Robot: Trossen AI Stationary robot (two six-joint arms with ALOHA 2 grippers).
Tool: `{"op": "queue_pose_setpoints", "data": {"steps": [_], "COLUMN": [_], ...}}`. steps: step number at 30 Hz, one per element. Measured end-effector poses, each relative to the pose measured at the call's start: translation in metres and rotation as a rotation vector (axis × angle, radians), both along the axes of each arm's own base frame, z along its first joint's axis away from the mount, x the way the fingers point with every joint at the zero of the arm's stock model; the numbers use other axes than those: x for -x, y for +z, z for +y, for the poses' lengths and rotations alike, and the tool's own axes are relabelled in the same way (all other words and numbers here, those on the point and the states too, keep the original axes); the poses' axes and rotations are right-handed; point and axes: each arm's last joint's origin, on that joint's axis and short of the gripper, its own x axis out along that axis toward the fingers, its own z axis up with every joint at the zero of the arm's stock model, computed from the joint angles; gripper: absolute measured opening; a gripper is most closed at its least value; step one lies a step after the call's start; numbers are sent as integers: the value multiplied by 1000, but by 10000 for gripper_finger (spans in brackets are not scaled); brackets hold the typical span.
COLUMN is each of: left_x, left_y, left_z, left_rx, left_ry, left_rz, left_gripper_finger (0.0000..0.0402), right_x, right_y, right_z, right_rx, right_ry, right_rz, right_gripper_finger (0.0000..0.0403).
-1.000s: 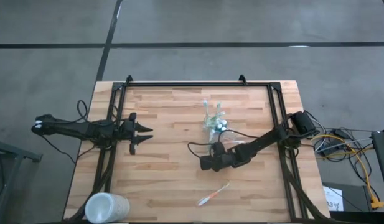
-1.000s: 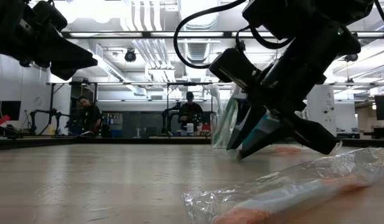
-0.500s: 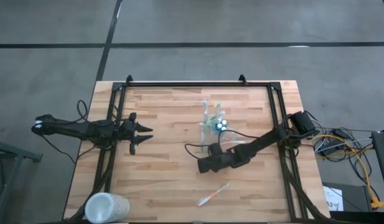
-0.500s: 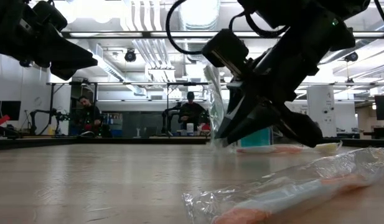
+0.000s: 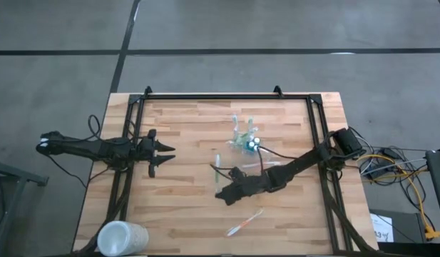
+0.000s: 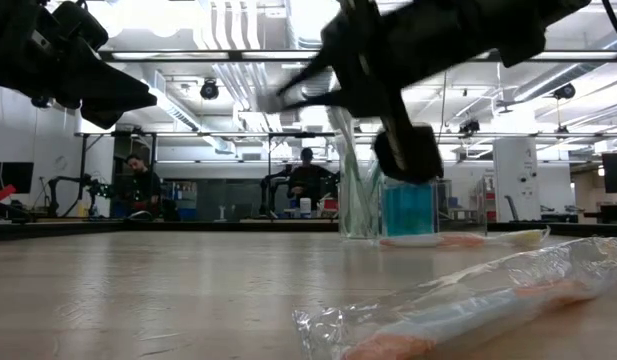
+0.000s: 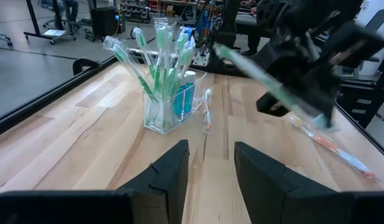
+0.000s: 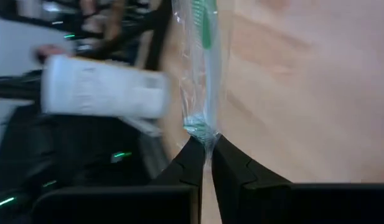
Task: Pick & Place toothbrushing station
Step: Put the green toothbrush into the transparent organizer
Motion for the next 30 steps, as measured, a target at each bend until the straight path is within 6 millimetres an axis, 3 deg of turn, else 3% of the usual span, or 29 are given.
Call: {"op": "queue_pose_setpoints", "data": {"steps": [12,22,30], "left_x": [0,0,0], "left_y": [0,0,0], "left_z": [0,0,0], "left_rx": [0,0,0], "left_ry": [0,0,0], "left_rz": [0,0,0], "left_gripper_finger": [136,136,136], "right_x": [-4,1,5], "right_y": [33,65,79], "right_z": [-3,-24,-45], "right_rx": [-133,-221,-248], "right_ry": [17,18,-4], "right_rz": [-418,-803,-979], "right_gripper_finger": [13,13,13]}}
